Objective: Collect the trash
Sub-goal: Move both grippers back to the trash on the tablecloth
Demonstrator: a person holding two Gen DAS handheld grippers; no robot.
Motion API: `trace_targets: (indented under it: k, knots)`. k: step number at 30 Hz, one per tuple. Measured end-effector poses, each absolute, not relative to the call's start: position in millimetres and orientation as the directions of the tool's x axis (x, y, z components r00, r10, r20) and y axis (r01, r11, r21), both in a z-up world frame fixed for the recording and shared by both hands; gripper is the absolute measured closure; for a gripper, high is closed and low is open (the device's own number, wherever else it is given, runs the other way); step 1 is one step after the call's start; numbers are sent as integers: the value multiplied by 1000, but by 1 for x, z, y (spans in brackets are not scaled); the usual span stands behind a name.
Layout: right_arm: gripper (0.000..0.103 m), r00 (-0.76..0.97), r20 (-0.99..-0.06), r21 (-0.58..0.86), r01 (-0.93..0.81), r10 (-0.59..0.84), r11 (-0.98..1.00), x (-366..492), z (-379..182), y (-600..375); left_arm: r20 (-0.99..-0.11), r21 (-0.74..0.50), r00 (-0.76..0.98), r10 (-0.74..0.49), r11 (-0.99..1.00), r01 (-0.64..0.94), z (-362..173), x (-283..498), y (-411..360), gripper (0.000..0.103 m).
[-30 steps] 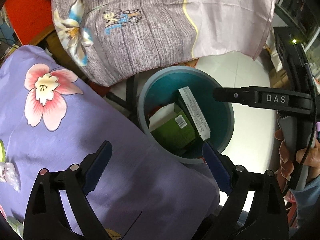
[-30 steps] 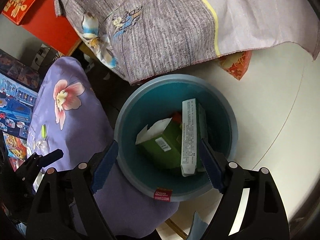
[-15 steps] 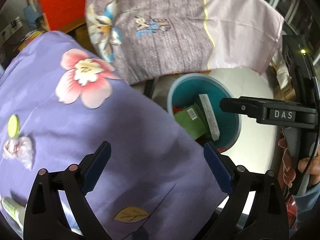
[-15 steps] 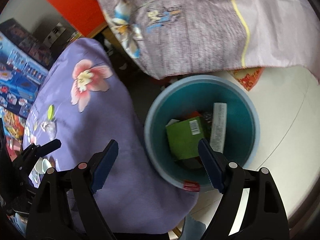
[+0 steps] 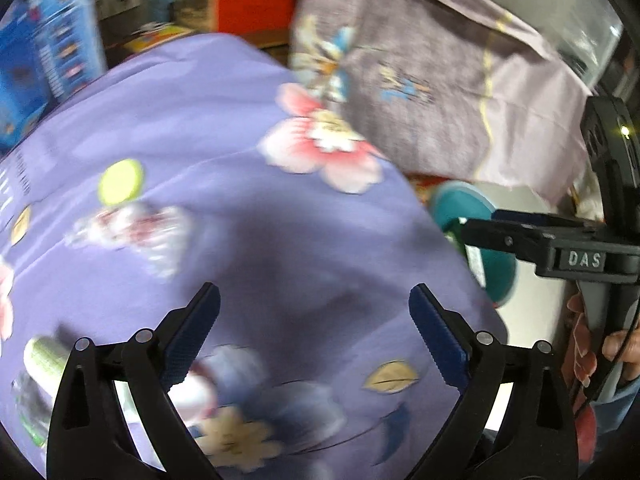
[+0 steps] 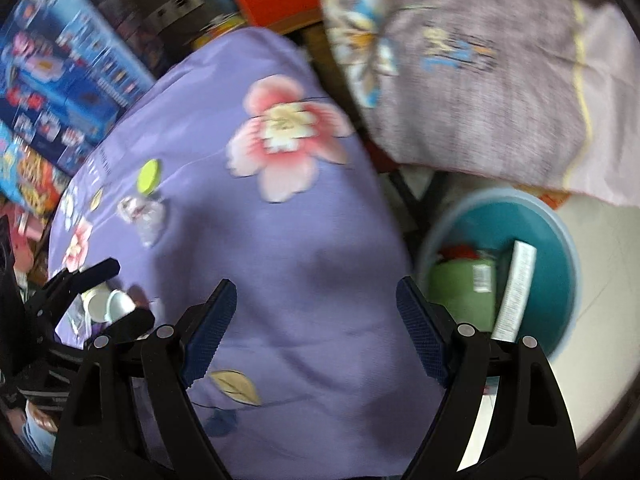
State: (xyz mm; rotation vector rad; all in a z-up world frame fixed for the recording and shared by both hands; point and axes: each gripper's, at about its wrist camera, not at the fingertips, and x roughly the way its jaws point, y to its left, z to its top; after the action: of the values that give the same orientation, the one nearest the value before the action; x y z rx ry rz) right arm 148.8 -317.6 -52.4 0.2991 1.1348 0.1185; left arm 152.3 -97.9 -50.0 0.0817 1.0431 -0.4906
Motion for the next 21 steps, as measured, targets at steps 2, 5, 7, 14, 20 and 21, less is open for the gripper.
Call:
trace_targets:
  k: [2,5,7,14,20,21]
  knots:
    - [25,407,-878,285,19,253,958,158,-51,-295,-842,-176,417,-342,905,387,-49,157,-76,7]
    - [25,389,-882,269,-46,266,962,173,-48,-260,-841,-201,431,-328,928,315,-48,164,-35,7]
    - [25,378,-886,257,-84,269,963,180,-47,-240,-840,-203,442,-314,938,281,-45,164,-15,7]
    - [25,349,-886,247,-200,304,948,200,-44,-176,-841,-184,489,-232,972,146,-40,151,55,7]
    - [25,311,-902,233,-238,301,943,204,-52,-150,-850,-172,501,-164,985,30,-42,134,104,7]
    - [25,307,-903,232,-242,301,942,204,-53,-146,-848,-162,510,-148,987,18,-40,130,111,7]
